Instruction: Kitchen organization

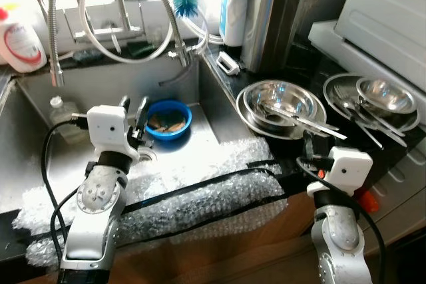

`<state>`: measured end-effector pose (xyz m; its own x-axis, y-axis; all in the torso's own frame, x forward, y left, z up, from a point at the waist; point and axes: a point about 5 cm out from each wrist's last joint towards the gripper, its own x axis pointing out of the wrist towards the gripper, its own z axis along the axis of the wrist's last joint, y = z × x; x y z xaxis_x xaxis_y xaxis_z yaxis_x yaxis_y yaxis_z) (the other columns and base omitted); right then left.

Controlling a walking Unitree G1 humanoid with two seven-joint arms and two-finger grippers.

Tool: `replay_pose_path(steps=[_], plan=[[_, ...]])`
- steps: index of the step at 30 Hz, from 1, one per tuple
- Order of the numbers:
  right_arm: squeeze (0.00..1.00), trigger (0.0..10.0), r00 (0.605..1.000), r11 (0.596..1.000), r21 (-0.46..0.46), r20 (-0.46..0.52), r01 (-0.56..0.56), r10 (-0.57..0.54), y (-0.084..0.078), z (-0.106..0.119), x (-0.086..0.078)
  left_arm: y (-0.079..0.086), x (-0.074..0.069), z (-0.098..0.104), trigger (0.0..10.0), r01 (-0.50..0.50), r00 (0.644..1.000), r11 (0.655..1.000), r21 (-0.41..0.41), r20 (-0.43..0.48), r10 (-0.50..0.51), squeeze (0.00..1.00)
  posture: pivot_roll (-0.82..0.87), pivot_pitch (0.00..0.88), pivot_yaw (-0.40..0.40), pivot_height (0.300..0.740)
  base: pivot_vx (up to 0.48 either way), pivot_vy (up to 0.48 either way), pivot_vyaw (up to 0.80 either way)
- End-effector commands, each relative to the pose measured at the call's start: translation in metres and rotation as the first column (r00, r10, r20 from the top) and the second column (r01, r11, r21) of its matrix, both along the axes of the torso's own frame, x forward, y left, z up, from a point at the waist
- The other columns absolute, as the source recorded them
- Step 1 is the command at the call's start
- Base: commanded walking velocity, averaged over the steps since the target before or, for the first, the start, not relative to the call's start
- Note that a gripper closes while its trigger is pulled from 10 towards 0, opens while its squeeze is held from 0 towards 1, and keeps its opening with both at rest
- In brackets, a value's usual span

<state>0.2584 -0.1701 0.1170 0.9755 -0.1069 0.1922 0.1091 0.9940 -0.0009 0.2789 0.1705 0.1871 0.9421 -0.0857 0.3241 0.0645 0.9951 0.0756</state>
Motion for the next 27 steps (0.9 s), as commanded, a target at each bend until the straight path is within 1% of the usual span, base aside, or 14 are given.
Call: replay_pose_path(steps=[1,8,11,13,16,23,27], plan=[[0.0,10.0,1.0,1.0,0.002,-0.018,0.007,-0.007,-0.0016,-0.0034,-0.0011,-0.0004,-0.0026,0.0048,10.0,0.002,1.0,1.0,0.014,0.024,-0.002,0.0,-0.01,0.011,0.002,0.74,0.0,0.0,0.0],[0.0,10.0,1.0,1.0,0.006,-0.02,0.007,-0.007,-0.0013,-0.0044,-0.0026,-0.0004,-0.0041,0.0015,10.0,0.002,1.0,1.0,0.013,0.013,-0.002,0.0,-0.02,0.018,0.0,0.74,0.0,0.0,0.0],[0.0,10.0,1.0,1.0,0.008,-0.024,0.005,-0.005,-0.0006,-0.0054,-0.0028,-0.0017,-0.0056,0.0007,10.0,0.017,1.0,1.0,0.012,0.011,-0.017,0.0,-0.01,0.021,-0.001,0.74,0.0,0.0,0.0],[0.0,10.0,1.0,1.0,0.009,-0.026,0.005,-0.005,-0.0007,-0.0056,-0.0025,-0.0024,-0.0066,-0.0001,10.0,0.022,1.0,0.999,0.027,0.008,-0.023,0.0,-0.01,0.024,-0.001,0.74,0.0,0.0,0.0],[0.0,10.0,1.0,1.0,0.009,-0.027,0.004,-0.003,-0.0007,-0.0054,-0.0022,-0.0058,-0.0082,-0.002,10.0,0.045,0.999,0.998,0.045,0.003,-0.045,0.0,-0.01,0.026,-0.002,0.74,-0.27,0.0,0.0],[0.0,10.0,1.0,1.0,0.007,-0.027,0.002,-0.002,-0.0011,-0.0052,-0.0018,-0.0069,-0.0081,-0.0022,10.0,0.046,0.999,0.998,0.042,0.003,-0.046,0.0,-0.02,0.029,-0.004,0.74,-0.29,0.0,0.0],[0.0,10.0,1.0,1.0,-0.002,-0.028,-0.002,0.002,-0.0012,-0.0051,-0.0019,-0.007,-0.0084,-0.0022,10.0,0.043,0.999,0.998,0.05,-0.003,-0.043,0.0,-0.01,0.032,-0.005,0.74,0.0,0.0,0.0]])
